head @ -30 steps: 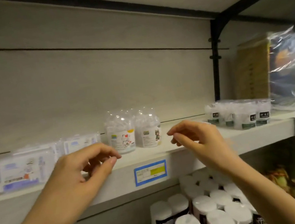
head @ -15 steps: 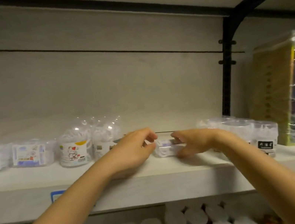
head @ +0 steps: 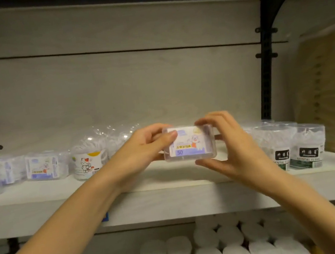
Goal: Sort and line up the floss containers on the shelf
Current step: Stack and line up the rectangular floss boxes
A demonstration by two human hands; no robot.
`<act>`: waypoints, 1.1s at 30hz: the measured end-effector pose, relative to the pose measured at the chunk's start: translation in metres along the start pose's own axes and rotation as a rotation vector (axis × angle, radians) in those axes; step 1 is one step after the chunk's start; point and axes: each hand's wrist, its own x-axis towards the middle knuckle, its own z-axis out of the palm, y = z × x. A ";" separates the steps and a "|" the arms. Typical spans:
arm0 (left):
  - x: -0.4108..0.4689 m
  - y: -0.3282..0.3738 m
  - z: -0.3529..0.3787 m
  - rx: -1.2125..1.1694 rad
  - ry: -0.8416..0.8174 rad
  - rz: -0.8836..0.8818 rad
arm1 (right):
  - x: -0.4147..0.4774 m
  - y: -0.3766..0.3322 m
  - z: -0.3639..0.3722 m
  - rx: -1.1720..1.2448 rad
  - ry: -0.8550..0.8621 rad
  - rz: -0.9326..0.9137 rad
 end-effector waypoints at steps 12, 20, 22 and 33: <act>-0.037 -0.001 -0.014 -0.057 0.106 0.096 | -0.016 -0.032 0.009 0.659 0.111 0.394; -0.072 0.022 -0.077 0.110 0.244 0.181 | 0.035 -0.081 0.045 0.711 0.042 0.253; -0.084 0.029 -0.107 0.227 0.296 0.191 | 0.054 -0.098 0.061 0.702 0.012 0.215; -0.111 0.013 -0.270 0.763 0.262 0.129 | 0.137 -0.188 0.150 0.214 -0.109 0.211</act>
